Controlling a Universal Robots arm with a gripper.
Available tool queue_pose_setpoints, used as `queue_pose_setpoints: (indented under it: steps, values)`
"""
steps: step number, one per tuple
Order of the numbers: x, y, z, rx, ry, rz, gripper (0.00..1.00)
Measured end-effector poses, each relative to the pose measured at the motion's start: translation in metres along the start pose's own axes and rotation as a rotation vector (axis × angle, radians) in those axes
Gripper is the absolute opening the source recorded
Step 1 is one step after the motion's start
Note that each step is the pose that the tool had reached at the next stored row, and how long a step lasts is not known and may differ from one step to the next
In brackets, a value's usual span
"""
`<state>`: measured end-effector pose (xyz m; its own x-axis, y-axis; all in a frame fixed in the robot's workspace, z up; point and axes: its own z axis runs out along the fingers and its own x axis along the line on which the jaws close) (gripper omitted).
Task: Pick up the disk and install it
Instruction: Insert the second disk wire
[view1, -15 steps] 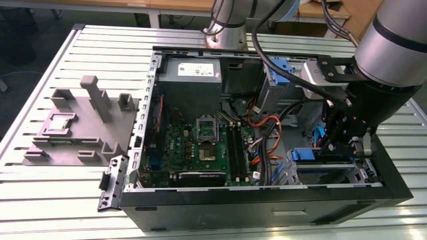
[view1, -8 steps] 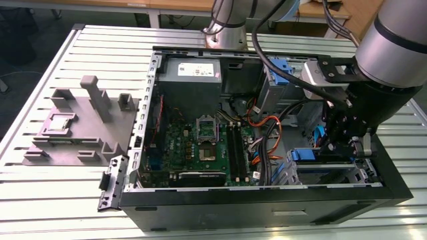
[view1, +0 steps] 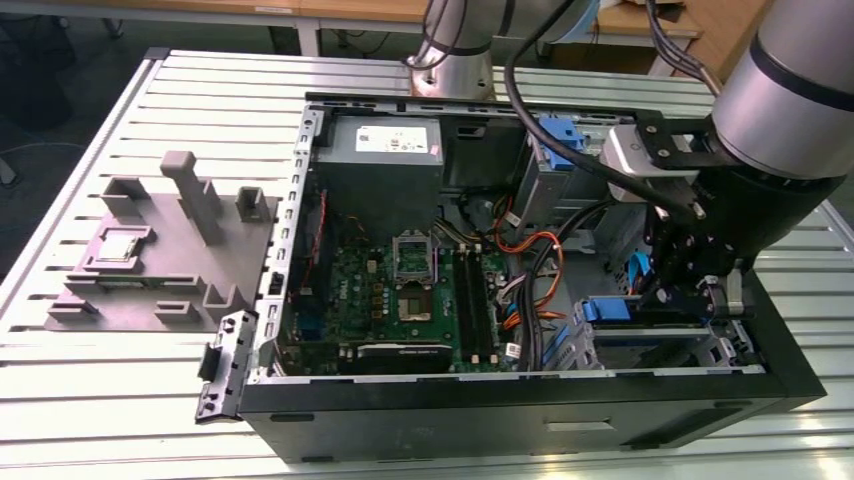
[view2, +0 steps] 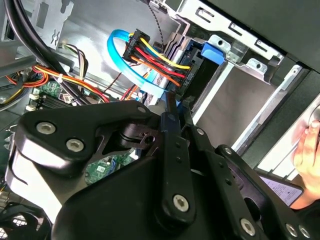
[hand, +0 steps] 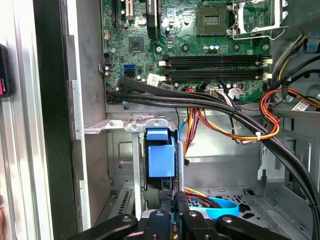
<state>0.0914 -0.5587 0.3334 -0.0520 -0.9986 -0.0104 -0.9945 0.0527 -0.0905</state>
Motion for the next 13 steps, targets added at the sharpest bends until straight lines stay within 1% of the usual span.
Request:
queue_pose_setpoints:
  steps: [13]
  values:
    - [0.0015, 0.0003, 0.004, 0.0004, 0.0009, 0.0, 0.16]
